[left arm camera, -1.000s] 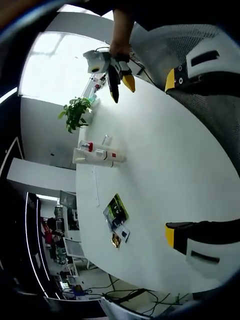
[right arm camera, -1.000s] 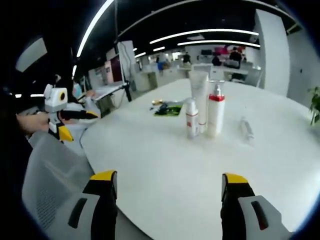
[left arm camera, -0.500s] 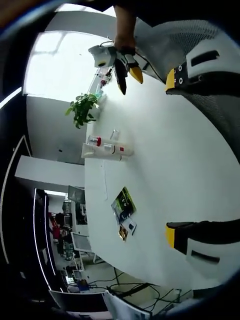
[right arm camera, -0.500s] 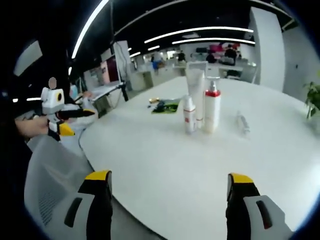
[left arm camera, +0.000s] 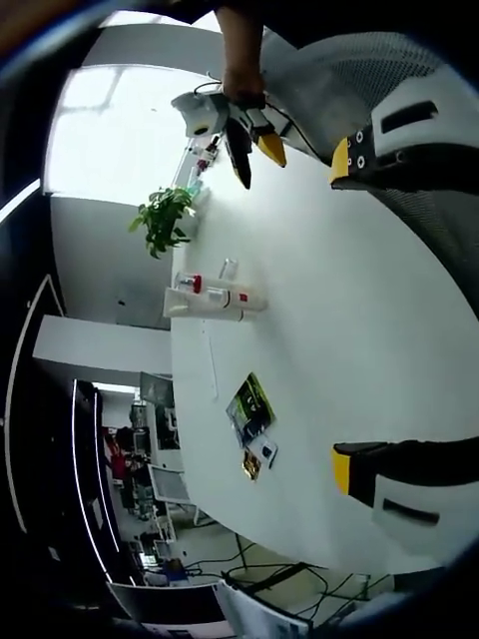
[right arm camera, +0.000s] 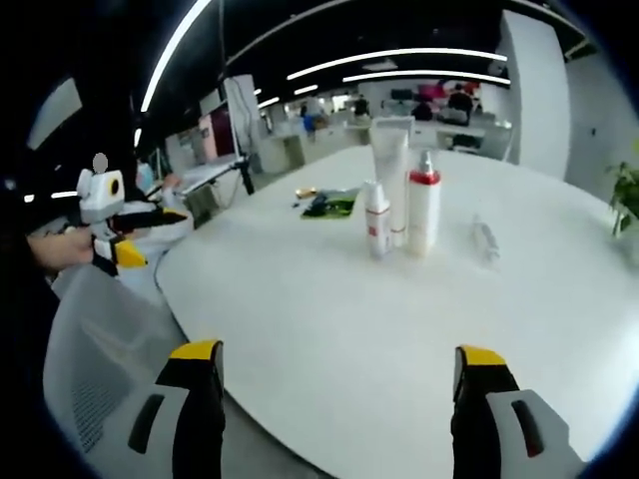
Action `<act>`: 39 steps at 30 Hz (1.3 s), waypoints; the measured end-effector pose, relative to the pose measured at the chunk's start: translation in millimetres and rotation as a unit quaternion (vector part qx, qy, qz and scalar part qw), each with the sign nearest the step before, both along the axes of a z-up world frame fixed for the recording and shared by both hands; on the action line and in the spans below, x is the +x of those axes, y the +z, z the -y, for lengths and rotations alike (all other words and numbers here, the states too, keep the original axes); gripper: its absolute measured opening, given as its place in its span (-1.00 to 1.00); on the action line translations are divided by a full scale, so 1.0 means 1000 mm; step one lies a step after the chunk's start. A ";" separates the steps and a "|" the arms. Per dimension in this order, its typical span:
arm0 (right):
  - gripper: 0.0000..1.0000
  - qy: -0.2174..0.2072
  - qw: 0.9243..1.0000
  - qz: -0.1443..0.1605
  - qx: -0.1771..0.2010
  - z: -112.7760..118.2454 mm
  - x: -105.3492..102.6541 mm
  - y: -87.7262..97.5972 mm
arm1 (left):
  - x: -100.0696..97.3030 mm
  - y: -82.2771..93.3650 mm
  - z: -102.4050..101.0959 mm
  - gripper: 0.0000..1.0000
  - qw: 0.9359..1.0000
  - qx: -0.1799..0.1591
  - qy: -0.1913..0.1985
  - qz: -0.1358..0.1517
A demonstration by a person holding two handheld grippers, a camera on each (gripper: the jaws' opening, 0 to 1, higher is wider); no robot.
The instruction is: Arrange the skincare products in the storage area until every visible bottle or jar stands upright without overlapping.
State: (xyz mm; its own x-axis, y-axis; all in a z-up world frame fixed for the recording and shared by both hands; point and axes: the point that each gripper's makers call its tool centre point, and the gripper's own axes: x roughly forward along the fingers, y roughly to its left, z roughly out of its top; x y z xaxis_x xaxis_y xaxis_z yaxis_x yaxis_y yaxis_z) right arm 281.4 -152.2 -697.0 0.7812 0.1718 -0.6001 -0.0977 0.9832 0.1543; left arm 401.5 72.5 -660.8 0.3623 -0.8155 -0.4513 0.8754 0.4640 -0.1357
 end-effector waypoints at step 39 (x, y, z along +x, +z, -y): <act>0.75 -0.027 0.999 -0.038 -0.020 0.060 0.019 -0.014 | 0.003 -0.005 -0.002 0.89 1.000 0.020 0.017 -0.011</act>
State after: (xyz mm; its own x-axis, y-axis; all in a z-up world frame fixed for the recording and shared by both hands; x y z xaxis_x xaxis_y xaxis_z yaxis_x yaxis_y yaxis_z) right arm 300.1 -212.1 -711.2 0.7399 0.1060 -0.6643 -0.0346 0.9922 0.1197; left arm 404.1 74.5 -665.6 0.3797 -0.7836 -0.4916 0.8557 0.4995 -0.1352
